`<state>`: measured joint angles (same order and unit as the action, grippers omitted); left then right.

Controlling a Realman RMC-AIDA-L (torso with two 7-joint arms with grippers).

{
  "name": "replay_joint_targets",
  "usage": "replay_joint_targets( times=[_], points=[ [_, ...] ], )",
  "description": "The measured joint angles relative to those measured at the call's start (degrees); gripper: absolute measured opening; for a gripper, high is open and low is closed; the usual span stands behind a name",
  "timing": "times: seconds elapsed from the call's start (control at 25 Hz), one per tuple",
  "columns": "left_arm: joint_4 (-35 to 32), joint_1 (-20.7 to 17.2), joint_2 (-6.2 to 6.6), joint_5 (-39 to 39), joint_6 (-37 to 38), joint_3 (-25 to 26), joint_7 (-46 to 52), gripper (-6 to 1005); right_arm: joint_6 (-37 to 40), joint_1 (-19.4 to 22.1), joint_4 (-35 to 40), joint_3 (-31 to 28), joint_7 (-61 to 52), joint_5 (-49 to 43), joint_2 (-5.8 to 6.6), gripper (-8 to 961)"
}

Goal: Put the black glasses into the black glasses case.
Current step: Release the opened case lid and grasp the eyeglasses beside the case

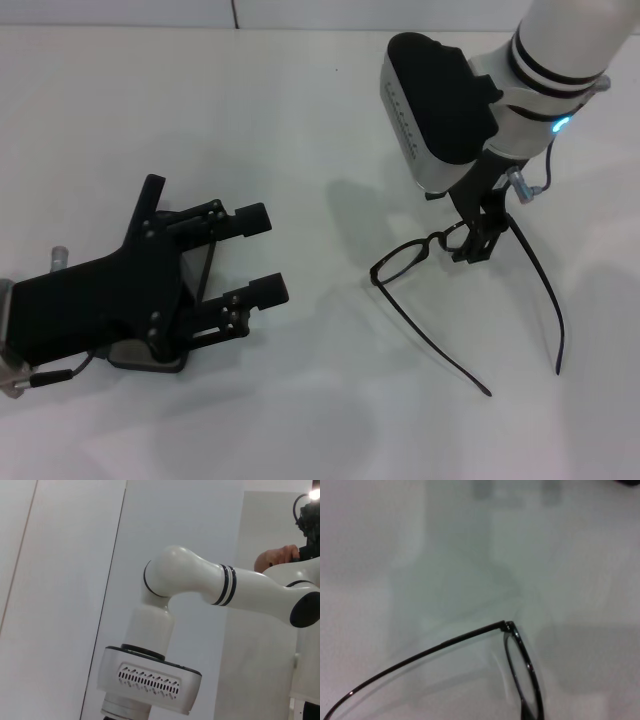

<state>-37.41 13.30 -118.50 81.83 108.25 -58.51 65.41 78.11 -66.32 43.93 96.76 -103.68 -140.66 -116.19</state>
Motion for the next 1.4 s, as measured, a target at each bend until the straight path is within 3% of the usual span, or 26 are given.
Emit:
replay_joint_targets(
  times=[0.36, 0.56, 0.8, 1.2, 1.4],
  points=[
    [1.4, 0.1, -0.22, 0.2, -0.8, 1.1, -1.2, 693, -0.2, -1.0, -0.6, 3.3, 0.3, 3.3, 0.0, 786],
    [1.5, -0.4, -0.33, 0.2, -0.8, 1.3, -1.3, 693, -1.8, -1.0, -0.8, 5.4, -0.1, 3.8, 0.0, 565],
    [1.5, -0.5, -0.33, 0.3, -0.8, 1.3, -1.4, 693, -2.7, -1.0, -0.9, 6.8, -0.4, 5.1, 0.0, 403],
    [3.1, -0.3, -0.07, 0.3, -0.8, 1.3, -2.8, 692, -3.1, -0.4, -0.6, 7.9, -1.5, 6.5, 0.0, 313],
    [3.3, -0.6, 0.09, -0.1, -0.8, 1.3, -2.8, 692, -2.2, 0.4, 1.1, 8.4, -4.1, 6.0, 0.0, 168]
  ],
)
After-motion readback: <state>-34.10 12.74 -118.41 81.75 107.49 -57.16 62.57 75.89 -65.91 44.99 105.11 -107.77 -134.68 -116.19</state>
